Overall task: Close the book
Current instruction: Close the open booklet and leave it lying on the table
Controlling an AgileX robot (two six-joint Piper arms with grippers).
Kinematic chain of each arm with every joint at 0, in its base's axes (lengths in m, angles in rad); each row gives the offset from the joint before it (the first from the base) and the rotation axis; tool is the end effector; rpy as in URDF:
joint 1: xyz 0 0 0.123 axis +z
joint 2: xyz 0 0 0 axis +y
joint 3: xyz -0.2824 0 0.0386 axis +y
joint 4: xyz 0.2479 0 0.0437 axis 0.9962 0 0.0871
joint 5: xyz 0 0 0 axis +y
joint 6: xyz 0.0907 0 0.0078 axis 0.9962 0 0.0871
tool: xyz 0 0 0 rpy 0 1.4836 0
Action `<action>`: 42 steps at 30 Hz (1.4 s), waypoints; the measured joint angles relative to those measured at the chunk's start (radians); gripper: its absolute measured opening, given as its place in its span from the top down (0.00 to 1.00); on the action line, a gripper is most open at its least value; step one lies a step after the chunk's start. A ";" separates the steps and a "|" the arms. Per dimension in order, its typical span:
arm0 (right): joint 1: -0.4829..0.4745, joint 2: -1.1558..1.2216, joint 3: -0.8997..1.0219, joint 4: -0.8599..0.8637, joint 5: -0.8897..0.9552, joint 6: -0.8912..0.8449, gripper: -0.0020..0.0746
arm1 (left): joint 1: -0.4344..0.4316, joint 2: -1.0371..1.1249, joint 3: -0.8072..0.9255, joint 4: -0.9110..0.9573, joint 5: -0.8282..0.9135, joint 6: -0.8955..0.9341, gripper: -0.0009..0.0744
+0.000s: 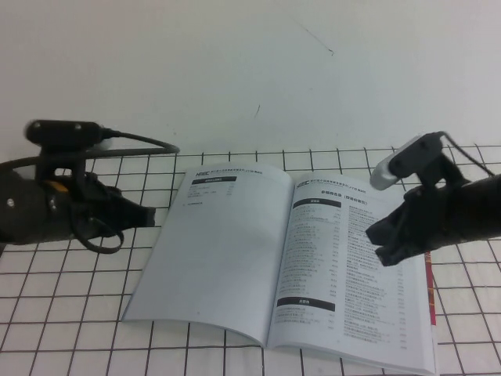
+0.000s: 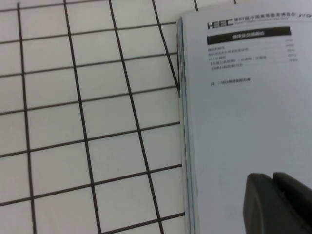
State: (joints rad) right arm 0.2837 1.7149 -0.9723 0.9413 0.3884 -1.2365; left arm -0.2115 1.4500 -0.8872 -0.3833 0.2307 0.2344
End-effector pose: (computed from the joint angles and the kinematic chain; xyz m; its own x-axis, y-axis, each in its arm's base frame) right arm 0.3237 0.1235 0.1940 -0.5590 -0.4866 -0.6714 -0.6702 0.7419 0.0202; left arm 0.2987 -0.0721 0.2549 -0.6545 -0.0014 -0.7561 0.1843 0.9695 -0.1613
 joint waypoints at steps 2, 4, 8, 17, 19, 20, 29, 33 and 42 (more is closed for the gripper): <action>0.020 0.057 -0.014 0.000 -0.005 0.000 0.98 | -0.002 0.073 -0.028 0.000 0.002 0.007 0.99; 0.032 0.105 -0.021 0.000 -0.009 0.000 0.98 | -0.002 0.132 -0.053 0.000 0.002 0.007 0.99; 0.032 0.177 -0.024 0.000 -0.011 0.000 0.98 | -0.002 0.247 -0.109 0.002 0.008 0.007 0.99; 0.032 0.228 -0.037 0.002 -0.007 0.000 0.98 | 0.018 0.480 -0.262 0.004 0.025 -0.033 0.99; 0.032 0.228 -0.037 0.004 -0.007 0.000 0.98 | 0.029 0.518 -0.273 0.006 0.023 -0.042 0.99; 0.032 0.228 -0.037 0.008 -0.007 0.000 0.98 | 0.030 0.526 -0.280 0.008 0.021 -0.044 0.99; 0.032 0.230 -0.037 0.010 -0.007 0.000 0.98 | 0.016 0.541 -0.314 0.006 0.076 -0.038 0.99; 0.032 0.230 -0.037 0.010 -0.007 0.000 0.98 | -0.032 0.538 -0.324 0.008 0.112 -0.034 0.99; 0.032 0.230 -0.037 0.038 -0.007 0.009 0.98 | -0.163 0.446 -0.351 -0.055 0.260 0.018 0.99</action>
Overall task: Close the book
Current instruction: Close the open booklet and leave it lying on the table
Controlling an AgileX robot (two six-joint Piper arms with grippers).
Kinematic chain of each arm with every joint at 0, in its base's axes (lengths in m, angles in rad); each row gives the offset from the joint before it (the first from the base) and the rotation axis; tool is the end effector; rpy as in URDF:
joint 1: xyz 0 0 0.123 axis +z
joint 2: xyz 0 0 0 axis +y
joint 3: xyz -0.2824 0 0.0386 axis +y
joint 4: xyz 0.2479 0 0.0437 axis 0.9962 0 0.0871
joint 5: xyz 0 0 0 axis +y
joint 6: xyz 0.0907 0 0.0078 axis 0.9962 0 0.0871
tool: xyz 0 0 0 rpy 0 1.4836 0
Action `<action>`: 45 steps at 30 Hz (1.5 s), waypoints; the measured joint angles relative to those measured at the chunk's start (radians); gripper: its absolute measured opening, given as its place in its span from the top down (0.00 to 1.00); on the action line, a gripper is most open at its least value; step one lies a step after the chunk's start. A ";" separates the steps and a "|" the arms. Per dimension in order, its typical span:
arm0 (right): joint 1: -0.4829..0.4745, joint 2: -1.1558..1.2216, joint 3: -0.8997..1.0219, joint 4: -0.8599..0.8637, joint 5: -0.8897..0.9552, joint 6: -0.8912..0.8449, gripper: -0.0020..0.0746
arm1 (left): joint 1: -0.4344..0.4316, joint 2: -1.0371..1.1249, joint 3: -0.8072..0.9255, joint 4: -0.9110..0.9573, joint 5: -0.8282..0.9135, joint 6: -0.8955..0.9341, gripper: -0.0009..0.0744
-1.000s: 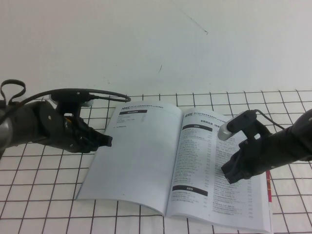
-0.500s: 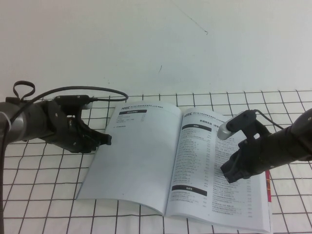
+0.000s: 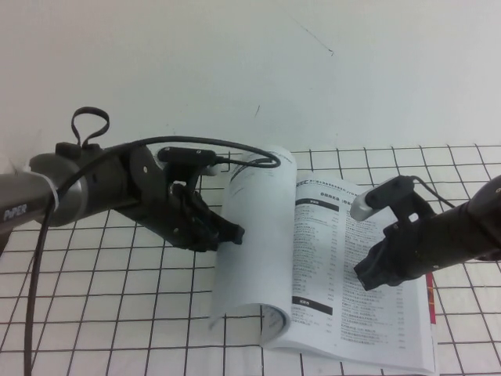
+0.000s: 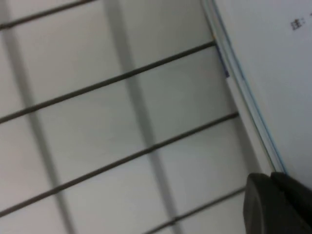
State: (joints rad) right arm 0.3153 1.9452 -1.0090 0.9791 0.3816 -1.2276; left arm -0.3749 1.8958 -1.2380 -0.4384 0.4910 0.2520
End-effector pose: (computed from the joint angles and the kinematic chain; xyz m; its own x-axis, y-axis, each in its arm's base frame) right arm 0.3363 0.1394 0.1221 -0.6783 -0.5011 -0.5375 -0.6520 0.7477 0.1257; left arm 0.3619 -0.1620 0.1852 -0.8495 0.1873 -0.4932 0.3408 0.9085 -0.2419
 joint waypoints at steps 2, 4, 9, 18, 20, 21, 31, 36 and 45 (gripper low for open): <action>0.000 0.002 0.000 0.026 -0.004 0.020 0.98 | -0.015 -0.032 -0.012 -0.078 0.015 0.062 0.99; 0.000 0.004 0.000 0.043 -0.008 0.025 0.98 | -0.024 -0.064 -0.018 -0.176 0.025 0.124 0.99; -0.013 -0.003 0.000 0.052 -0.008 0.029 0.98 | -0.029 -0.110 -0.022 -0.477 0.061 0.288 0.99; -0.103 -0.237 0.002 -0.087 0.080 0.196 0.98 | -0.031 -0.221 -0.022 -0.661 0.235 0.553 0.99; -0.118 -0.316 0.002 -0.205 0.115 0.268 0.98 | -0.031 -0.275 -0.022 -0.621 0.210 0.552 0.99; -0.123 -0.362 0.002 -0.267 0.134 0.306 0.98 | -0.031 -0.302 -0.022 -0.586 0.194 0.539 0.99; -0.129 -0.765 0.021 -0.768 0.470 0.684 0.98 | -0.001 -0.560 0.017 -0.053 0.062 0.110 0.99; -0.129 -0.987 0.136 -0.806 0.510 0.774 0.98 | 0.001 -0.719 0.138 0.124 -0.057 -0.030 0.99; -0.129 -1.463 0.370 -0.836 0.492 0.789 0.98 | 0.001 -1.030 0.504 0.303 -0.431 -0.087 0.99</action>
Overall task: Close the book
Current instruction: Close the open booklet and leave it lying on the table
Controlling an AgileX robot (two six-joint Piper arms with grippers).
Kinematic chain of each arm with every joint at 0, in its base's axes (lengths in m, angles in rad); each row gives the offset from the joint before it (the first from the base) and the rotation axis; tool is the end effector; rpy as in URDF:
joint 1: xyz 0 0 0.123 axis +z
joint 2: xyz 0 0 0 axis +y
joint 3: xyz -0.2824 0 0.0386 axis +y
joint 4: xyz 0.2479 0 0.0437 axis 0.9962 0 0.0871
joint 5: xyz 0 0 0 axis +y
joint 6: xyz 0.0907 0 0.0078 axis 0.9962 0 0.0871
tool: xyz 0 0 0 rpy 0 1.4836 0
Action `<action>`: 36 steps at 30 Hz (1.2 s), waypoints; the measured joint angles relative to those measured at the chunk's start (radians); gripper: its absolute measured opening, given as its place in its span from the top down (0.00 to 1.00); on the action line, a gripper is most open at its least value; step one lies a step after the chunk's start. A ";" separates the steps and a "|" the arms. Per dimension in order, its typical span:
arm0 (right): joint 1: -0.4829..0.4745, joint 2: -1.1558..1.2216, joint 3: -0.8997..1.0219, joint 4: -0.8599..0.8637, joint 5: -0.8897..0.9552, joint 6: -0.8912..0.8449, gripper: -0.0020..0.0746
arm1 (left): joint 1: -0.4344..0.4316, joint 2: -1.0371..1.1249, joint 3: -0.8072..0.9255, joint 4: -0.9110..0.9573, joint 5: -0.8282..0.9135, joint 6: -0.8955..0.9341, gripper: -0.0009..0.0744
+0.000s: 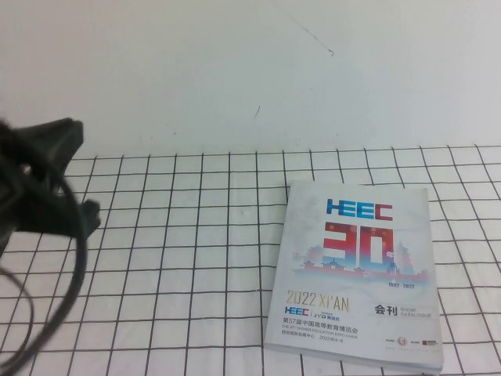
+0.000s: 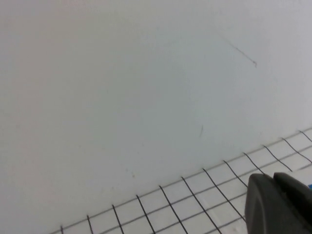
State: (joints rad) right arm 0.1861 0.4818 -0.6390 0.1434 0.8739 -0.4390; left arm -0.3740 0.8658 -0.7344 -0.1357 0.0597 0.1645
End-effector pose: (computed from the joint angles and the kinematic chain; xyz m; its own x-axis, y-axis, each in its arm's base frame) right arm 0.0758 0.0244 0.3170 -0.4482 -0.4280 -0.7848 -0.4503 0.8665 -0.2153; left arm 0.1751 -0.0695 0.3644 -0.0852 0.0646 -0.9943 0.3754 0.9264 0.0280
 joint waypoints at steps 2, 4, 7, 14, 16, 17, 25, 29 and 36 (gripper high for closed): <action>0.000 -0.074 0.035 -0.012 -0.003 0.000 0.98 | 0.000 -0.072 0.088 0.018 -0.085 0.000 0.99; 0.000 -0.126 0.064 -0.017 -0.003 0.000 0.98 | 0.000 -0.154 0.168 0.025 -0.136 0.000 0.99; 0.000 -0.188 0.104 -0.018 -0.003 0.000 0.98 | 0.000 -0.248 0.271 0.027 -0.182 0.000 0.99; 0.000 -0.232 0.188 0.030 -0.003 0.000 0.98 | 0.000 -0.371 0.398 0.029 -0.190 -0.004 0.99; 0.000 -0.232 0.197 0.053 -0.005 0.000 0.98 | 0.000 -0.375 0.412 0.029 -0.192 -0.008 0.99; 0.000 -0.232 0.199 0.058 -0.005 0.000 0.98 | 0.000 -0.375 0.416 0.029 -0.194 -0.009 0.99; 0.000 -0.232 0.199 0.067 -0.011 0.000 0.98 | 0.000 -0.375 0.425 0.027 -0.138 -0.015 0.99; 0.000 -0.232 0.199 0.068 -0.013 0.000 0.98 | 0.000 -0.376 0.425 0.027 -0.117 -0.017 0.99; 0.000 -0.232 0.199 0.068 -0.014 0.000 0.98 | 0.000 -0.376 0.425 0.027 -0.087 -0.017 0.99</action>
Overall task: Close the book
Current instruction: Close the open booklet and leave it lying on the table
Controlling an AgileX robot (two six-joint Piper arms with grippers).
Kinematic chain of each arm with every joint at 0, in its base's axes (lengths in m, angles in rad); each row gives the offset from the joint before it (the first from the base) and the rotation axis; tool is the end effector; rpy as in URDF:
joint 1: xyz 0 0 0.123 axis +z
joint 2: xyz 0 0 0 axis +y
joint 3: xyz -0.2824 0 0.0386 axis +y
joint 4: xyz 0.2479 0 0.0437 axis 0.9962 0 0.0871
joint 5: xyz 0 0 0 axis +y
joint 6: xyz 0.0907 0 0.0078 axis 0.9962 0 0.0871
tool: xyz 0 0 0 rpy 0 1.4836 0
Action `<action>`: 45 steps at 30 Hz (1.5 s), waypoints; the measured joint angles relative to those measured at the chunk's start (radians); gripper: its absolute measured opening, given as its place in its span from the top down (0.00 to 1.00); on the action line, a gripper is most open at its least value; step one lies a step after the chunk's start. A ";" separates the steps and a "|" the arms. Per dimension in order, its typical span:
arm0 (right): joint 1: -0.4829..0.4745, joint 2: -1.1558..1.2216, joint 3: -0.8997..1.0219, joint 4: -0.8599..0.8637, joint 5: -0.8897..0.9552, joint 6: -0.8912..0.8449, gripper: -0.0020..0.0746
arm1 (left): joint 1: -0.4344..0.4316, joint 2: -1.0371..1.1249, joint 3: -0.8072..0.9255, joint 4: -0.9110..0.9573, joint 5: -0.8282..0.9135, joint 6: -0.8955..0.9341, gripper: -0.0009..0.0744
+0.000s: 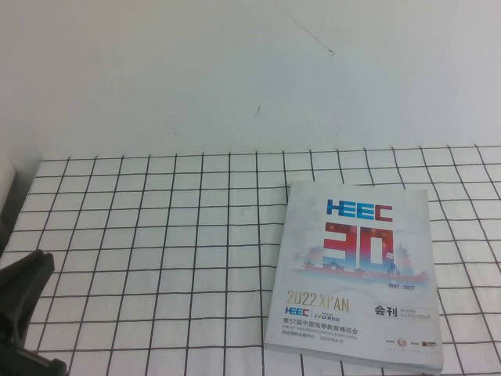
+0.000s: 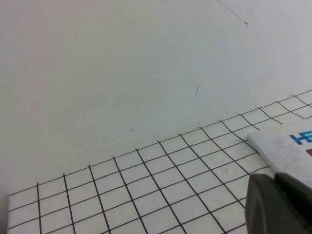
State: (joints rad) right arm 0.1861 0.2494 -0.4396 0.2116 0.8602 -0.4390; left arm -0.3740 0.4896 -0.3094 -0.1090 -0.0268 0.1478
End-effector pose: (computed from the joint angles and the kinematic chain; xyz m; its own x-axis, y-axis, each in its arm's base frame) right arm 0.0431 0.0229 0.2712 -0.4152 -0.3748 -0.8289 -0.4572 0.8737 -0.1661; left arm 0.1039 -0.0405 0.2823 -0.0476 0.0604 -0.9970 0.3648 0.9303 0.0389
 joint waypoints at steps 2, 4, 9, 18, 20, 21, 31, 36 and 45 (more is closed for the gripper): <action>0.000 0.000 0.000 0.000 -0.002 0.000 0.98 | 0.000 0.000 0.000 0.000 0.003 0.000 0.99; 0.000 0.000 0.000 0.002 -0.004 0.000 0.98 | 0.000 -0.020 0.007 -0.001 0.017 0.000 0.99; 0.000 0.000 0.000 0.004 -0.004 0.000 0.98 | 0.065 -0.162 0.069 -0.001 0.105 0.000 0.99; 0.000 0.000 0.000 0.004 -0.004 0.000 0.98 | 0.298 -0.441 0.293 0.042 0.140 -0.013 0.99; 0.000 0.000 0.000 0.004 -0.004 0.000 0.98 | 0.327 -0.486 0.327 0.042 0.158 -0.022 0.99; 0.000 0.000 0.000 0.006 -0.004 0.000 0.98 | 0.338 -0.493 0.331 0.042 0.183 -0.026 0.99; 0.000 -0.002 0.000 0.014 -0.004 0.000 0.98 | 0.349 -0.500 0.327 0.042 0.356 -0.070 0.99; 0.000 -0.002 0.000 0.016 -0.004 0.000 0.98 | 0.349 -0.500 0.326 0.042 0.361 -0.052 0.99; 0.000 -0.002 0.000 0.017 -0.004 0.000 0.98 | 0.349 -0.500 0.326 0.047 0.362 -0.105 0.99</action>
State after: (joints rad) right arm 0.1861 0.2478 -0.4396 0.2287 0.8565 -0.4390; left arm -0.0248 -0.0108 0.0162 -0.0621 0.3352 0.0424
